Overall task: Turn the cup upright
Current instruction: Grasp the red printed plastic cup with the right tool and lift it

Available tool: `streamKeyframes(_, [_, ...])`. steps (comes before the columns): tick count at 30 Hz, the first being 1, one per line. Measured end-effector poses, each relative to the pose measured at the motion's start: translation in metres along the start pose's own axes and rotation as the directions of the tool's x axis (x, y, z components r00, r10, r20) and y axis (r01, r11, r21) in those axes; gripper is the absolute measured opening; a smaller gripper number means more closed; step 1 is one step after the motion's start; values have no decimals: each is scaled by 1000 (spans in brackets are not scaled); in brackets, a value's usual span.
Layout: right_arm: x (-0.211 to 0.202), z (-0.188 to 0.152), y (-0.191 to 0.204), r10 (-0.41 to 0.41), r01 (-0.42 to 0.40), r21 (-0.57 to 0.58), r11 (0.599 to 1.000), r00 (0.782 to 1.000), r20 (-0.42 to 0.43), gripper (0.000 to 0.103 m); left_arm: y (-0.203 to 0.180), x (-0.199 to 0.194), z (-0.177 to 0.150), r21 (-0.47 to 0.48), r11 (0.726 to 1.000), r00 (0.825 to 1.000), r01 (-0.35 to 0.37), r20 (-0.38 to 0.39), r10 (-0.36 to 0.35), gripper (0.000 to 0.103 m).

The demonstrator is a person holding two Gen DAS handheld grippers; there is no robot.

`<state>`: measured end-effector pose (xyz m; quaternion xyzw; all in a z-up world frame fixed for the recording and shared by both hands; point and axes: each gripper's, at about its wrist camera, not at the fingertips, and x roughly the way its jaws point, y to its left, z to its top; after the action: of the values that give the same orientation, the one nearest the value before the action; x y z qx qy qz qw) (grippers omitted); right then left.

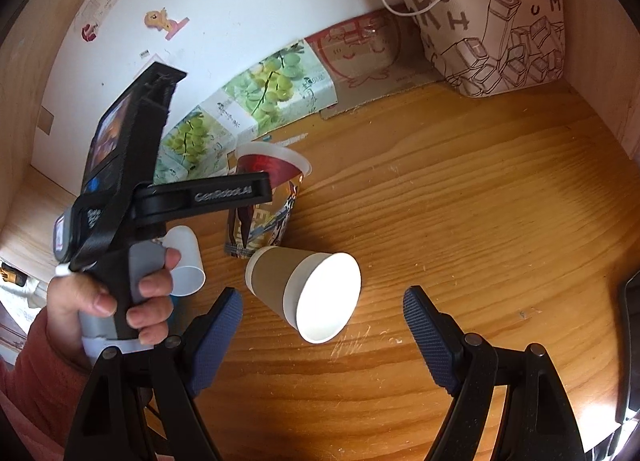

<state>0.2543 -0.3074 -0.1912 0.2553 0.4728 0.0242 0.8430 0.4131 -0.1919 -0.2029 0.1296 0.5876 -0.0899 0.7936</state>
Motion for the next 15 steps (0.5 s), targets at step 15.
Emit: streamKeyframes(15, [29,0,13,26,-31,-86,996,998,-58,83,-5,21,14,14,998,997,67,-50,-66,76])
